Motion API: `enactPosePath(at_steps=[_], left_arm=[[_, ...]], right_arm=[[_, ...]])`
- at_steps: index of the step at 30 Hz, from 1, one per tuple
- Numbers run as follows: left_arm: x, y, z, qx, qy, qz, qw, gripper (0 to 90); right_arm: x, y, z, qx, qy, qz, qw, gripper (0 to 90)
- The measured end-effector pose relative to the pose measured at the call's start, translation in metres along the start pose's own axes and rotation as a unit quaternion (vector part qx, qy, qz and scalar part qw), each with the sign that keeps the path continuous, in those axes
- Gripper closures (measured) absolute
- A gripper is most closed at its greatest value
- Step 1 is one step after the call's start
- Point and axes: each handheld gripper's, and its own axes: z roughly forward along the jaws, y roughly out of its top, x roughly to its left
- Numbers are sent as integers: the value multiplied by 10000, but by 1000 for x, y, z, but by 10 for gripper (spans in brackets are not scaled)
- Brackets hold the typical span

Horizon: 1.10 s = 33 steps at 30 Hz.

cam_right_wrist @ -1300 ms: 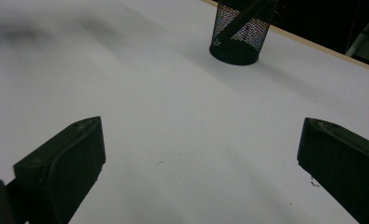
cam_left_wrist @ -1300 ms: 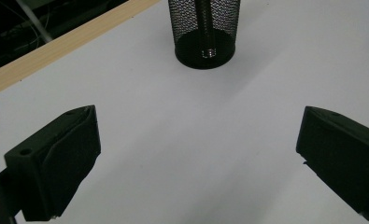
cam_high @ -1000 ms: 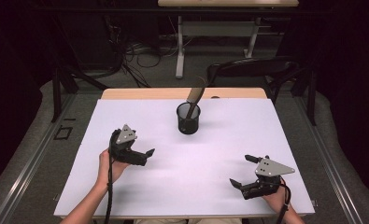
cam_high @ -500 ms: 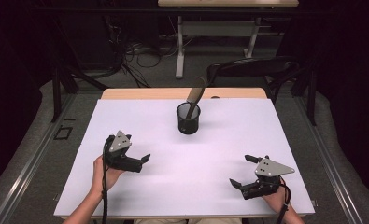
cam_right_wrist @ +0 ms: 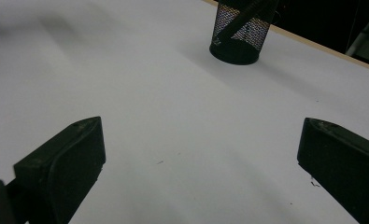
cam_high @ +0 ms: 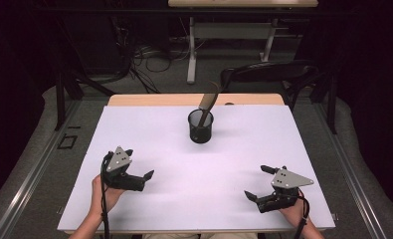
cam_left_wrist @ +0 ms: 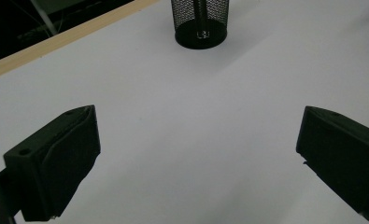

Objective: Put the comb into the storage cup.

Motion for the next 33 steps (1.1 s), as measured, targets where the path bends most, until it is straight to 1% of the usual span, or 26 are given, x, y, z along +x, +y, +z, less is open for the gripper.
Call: enactPosePath(at_steps=[5,9,11,15,17,19,24,25,28,31,33], left_arm=[[-1,-7,-5,-47,37,-35,10000,0],[-3,-14,-10,-193,102,-65,9997,0],[-4,-17,-12,-223,115,-84,9996,0],[-5,-24,-12,-184,102,-91,9997,0],[-6,-27,-13,-157,73,-152,9997,0],[-7,-30,-14,-179,88,-138,9997,0],[-9,-39,-18,-186,97,-200,9996,0],[-10,-41,-18,-213,107,-231,9994,0],[-12,-45,-21,-272,126,-233,9993,0],[-13,-48,-24,-380,226,-203,9988,0],[-14,-50,-25,-367,226,-222,9988,0]], right_arm=[[0,0,0,-4,-4,6,10000,7],[0,0,0,6,-3,-1,10000,7],[0,0,0,-3,-7,0,10000,7],[0,0,0,2,-3,4,10000,7],[0,0,0,-2,1,8,10000,7],[0,0,0,-3,3,6,10000,7],[1,0,0,-7,5,4,10000,7],[1,0,0,-6,3,1,10000,7],[0,0,0,-12,2,6,10000,7],[1,0,0,-7,5,4,10000,7],[1,0,0,-11,0,1,10000,7]])
